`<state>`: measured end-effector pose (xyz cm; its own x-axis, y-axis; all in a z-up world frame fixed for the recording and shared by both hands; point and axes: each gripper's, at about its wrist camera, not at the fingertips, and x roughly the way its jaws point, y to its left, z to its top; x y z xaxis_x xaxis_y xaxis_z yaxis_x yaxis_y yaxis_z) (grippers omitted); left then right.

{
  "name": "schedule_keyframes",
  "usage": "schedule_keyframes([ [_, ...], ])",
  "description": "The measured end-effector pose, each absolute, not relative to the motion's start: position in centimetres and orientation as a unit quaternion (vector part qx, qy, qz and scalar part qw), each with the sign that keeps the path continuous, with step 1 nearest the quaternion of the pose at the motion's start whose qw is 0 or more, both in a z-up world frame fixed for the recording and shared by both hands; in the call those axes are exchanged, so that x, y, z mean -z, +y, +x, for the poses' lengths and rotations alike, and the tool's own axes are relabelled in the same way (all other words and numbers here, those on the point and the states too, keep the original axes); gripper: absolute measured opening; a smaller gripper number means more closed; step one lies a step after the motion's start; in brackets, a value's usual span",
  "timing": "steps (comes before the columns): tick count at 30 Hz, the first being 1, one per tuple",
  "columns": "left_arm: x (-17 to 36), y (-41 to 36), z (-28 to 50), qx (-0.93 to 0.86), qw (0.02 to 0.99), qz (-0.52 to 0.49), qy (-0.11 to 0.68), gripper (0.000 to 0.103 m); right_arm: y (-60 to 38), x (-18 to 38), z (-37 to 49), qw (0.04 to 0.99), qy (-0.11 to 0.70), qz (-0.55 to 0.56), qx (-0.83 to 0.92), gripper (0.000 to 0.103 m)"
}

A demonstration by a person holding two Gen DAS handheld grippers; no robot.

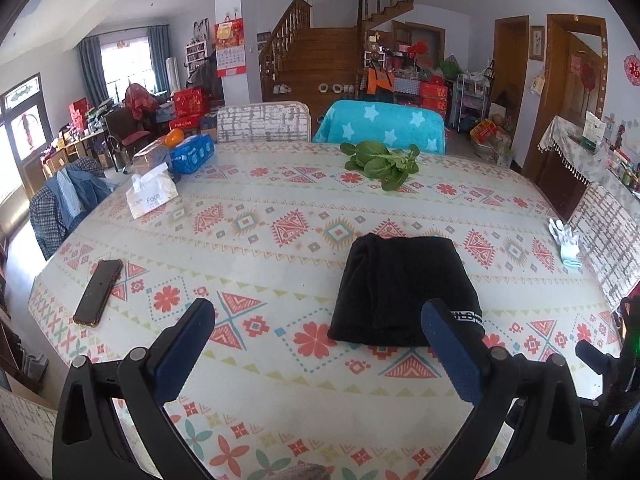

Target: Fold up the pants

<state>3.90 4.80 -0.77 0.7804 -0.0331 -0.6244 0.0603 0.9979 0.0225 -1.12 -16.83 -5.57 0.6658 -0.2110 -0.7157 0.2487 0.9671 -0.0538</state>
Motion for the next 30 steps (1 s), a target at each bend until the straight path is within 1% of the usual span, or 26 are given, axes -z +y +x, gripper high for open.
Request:
schedule_keyframes([
  [5,1.6,4.4,3.4,0.024,0.938,0.019,0.345,0.103,-16.9,6.2,-1.3,0.909,0.399,0.022,0.115,0.1],
  [9,2.3,4.0,3.7,0.018,0.927,0.021,0.373,0.103,-16.9,6.5,-1.3,0.908,0.404,0.019,0.108,0.1],
  [19,4.0,2.3,4.2,0.039,0.913,0.036,0.404,0.103,-17.2,7.6,-1.0,0.902,0.421,0.022,0.098,0.1],
  [30,6.1,2.5,5.0,0.043,0.896,0.039,0.441,0.103,-16.9,8.8,-0.3,0.891,0.442,0.026,0.096,0.1],
])
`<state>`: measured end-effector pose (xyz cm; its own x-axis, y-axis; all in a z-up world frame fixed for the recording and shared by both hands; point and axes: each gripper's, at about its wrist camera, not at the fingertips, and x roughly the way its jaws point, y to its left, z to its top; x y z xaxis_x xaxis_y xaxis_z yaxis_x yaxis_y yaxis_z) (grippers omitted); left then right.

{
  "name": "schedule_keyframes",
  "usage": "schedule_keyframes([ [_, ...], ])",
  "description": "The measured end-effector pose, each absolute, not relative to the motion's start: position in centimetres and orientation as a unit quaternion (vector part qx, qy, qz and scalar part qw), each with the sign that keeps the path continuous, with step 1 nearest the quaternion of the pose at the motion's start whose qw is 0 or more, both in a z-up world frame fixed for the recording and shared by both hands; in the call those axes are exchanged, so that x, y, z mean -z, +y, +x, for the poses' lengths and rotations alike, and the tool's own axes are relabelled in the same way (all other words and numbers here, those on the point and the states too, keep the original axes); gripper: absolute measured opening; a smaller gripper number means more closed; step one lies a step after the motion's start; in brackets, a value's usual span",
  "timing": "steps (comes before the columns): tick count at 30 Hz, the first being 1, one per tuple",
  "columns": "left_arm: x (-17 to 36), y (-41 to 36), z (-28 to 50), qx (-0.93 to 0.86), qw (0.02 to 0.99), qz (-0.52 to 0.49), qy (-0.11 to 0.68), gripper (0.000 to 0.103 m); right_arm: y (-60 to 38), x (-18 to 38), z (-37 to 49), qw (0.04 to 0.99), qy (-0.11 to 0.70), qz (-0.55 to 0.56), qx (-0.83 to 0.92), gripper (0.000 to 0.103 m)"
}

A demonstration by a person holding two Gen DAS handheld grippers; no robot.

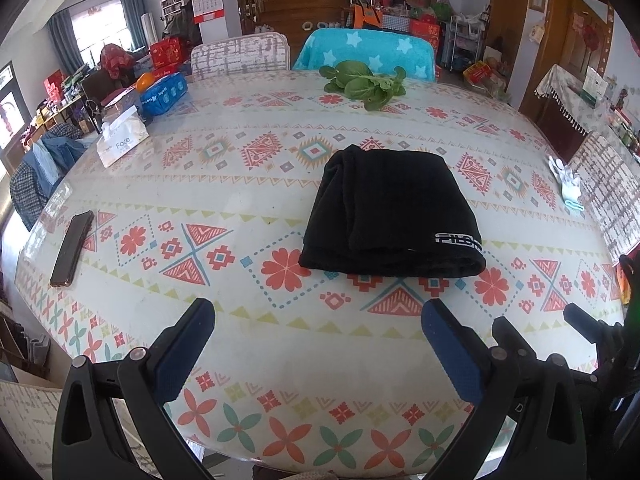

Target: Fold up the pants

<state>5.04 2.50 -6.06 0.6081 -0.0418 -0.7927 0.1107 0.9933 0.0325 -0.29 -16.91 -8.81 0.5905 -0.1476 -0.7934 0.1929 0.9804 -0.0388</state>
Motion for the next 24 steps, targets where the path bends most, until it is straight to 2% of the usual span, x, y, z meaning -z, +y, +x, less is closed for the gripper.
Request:
schedule_keyframes([
  [24,8.6,3.4,7.6,0.063,0.87,0.035,0.487,0.103,-15.9,10.3,2.2,0.875,0.473,0.033,0.103,0.1],
])
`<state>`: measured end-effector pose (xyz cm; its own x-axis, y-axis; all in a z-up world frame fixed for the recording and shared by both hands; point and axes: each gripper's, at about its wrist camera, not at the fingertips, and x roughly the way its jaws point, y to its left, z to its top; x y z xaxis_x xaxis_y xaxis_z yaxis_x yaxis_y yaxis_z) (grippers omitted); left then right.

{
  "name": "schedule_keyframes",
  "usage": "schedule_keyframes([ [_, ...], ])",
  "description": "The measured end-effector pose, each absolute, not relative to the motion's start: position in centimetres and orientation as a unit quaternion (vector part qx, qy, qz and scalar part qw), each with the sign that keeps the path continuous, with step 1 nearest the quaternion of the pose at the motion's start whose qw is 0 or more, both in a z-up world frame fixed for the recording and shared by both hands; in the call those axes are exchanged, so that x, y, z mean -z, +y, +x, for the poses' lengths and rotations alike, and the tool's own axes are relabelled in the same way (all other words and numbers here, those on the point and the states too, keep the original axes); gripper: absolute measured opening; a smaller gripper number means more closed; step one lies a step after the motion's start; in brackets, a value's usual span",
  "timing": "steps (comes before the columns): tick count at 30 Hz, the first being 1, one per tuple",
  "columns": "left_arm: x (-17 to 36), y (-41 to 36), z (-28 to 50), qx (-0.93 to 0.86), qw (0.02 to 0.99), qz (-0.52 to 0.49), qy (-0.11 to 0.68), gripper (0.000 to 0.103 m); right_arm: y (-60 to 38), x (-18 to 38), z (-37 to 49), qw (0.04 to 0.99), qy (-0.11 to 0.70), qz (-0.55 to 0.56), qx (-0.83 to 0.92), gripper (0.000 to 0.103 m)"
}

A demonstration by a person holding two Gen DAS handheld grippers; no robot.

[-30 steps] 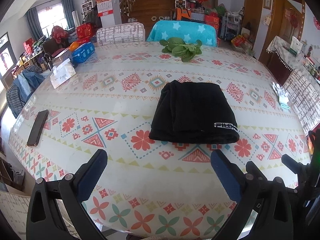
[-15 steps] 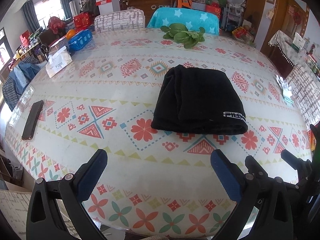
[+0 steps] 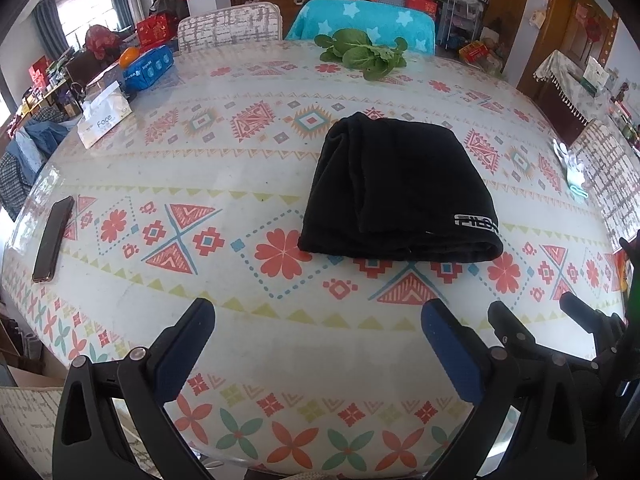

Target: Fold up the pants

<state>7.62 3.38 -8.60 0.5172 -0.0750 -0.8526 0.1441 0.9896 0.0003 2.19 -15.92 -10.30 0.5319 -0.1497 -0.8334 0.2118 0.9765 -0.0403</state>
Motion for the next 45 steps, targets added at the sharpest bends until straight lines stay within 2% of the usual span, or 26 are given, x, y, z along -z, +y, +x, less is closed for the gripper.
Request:
schedule_keyframes([
  [45,10.8,3.2,8.9,0.073,0.847,0.031,0.525,0.103,-16.2,12.3,3.7,0.854,0.507,0.035,0.109,0.1],
])
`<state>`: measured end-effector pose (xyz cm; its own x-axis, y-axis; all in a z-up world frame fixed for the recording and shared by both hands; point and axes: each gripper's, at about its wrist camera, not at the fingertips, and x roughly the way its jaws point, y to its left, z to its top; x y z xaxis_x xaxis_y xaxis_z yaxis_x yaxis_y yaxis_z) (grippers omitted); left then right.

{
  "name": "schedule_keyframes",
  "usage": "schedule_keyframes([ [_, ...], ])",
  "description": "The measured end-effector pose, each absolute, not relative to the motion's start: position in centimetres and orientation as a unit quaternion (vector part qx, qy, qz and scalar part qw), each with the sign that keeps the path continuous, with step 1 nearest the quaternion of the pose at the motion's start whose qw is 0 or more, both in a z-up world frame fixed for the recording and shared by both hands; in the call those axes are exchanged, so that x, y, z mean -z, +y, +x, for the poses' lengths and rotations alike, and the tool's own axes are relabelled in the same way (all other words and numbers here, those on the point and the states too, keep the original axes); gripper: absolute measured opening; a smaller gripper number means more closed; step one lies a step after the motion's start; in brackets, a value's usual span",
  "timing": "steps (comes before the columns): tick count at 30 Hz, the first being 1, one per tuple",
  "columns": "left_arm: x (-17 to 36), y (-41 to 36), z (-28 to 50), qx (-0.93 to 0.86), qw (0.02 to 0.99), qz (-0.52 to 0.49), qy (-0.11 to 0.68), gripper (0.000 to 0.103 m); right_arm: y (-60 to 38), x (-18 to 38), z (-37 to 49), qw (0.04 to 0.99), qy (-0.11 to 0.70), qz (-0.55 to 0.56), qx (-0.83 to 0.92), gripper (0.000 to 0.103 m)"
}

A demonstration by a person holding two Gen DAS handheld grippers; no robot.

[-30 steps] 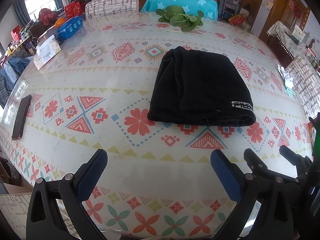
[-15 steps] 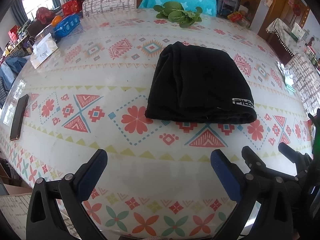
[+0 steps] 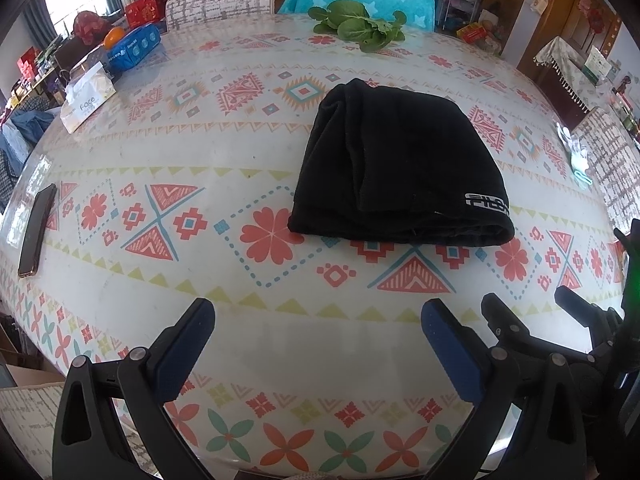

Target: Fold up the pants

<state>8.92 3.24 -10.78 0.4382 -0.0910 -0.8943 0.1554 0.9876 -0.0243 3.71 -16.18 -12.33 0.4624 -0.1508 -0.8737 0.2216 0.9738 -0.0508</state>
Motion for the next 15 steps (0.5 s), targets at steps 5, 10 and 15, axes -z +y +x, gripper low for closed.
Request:
schedule_keyframes([
  [5,11.26,3.11,8.85,0.072,0.842,0.027,0.534,0.103,-15.98,12.48,3.67,0.854,0.508,0.031,0.107,0.1],
  [10,11.49,2.86,8.69,0.077,0.839,0.023,0.538,0.103,-16.16,12.76,3.56,0.853,0.51,0.035,0.103,0.1],
  [15,11.5,2.68,8.53,0.083,0.838,0.017,0.539,0.103,-16.37,12.89,3.53,0.854,0.51,0.036,0.099,0.1],
])
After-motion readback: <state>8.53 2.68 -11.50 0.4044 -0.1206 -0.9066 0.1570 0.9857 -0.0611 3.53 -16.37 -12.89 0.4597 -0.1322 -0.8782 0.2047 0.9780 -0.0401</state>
